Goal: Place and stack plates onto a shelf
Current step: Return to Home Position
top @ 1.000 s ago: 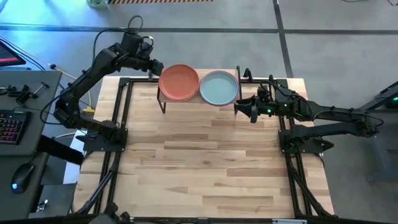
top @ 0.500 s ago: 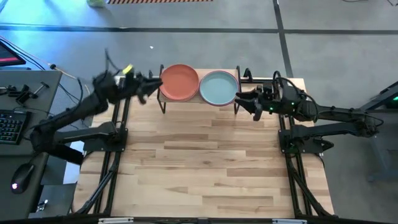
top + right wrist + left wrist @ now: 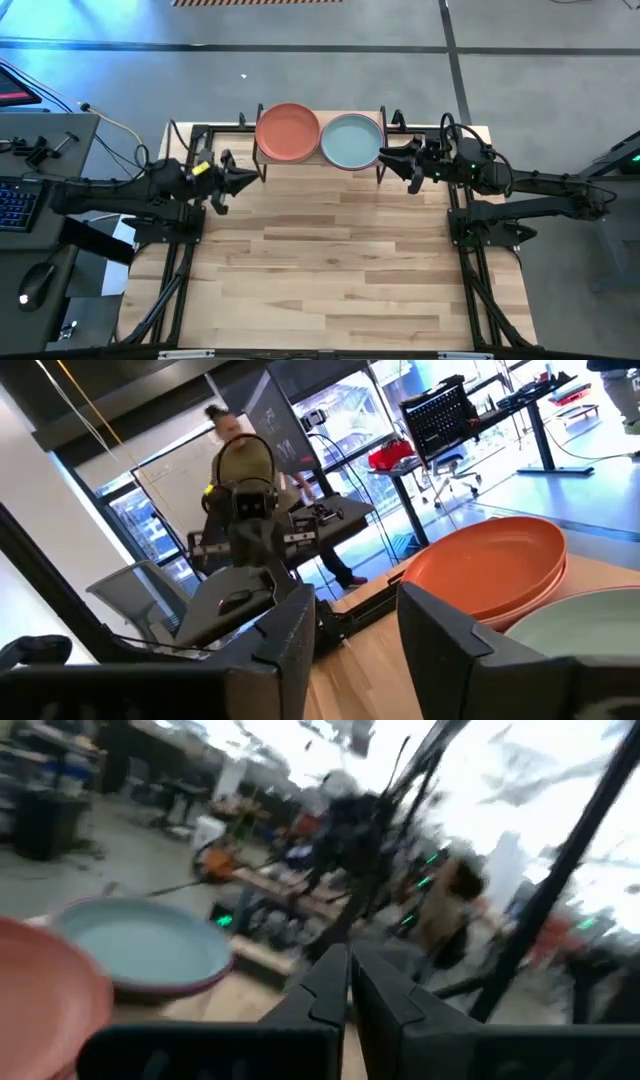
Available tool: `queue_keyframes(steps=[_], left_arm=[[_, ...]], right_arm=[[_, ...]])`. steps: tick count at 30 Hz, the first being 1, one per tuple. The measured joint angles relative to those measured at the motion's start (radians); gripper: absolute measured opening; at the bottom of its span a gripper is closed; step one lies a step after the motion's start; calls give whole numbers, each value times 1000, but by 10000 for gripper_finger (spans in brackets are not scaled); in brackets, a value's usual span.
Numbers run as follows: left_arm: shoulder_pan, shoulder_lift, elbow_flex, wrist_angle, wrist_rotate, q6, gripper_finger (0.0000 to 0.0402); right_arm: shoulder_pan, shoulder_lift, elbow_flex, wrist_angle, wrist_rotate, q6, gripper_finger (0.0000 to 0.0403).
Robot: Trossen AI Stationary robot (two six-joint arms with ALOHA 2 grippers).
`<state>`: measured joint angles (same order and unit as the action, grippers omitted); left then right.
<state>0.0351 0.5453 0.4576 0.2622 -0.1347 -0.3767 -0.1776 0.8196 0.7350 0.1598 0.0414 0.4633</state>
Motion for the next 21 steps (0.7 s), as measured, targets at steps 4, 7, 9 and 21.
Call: queue_keyframes(steps=[4, 7, 9, 21], left_arm=[[-2, -49, -2, -64, -36, 79, 1], [6, -116, -48, -63, -32, 91, 1], [6, -171, -110, -30, -33, 71, 0], [-32, -351, -400, 244, -43, -13, 0]], right_arm=[[0, 0, 0, -1, 0, 6, 109], [0, 0, 0, -1, -1, 1, 94], [0, 0, 0, -3, 0, -13, 79], [-1, -16, 0, -18, -45, 60, 10]])
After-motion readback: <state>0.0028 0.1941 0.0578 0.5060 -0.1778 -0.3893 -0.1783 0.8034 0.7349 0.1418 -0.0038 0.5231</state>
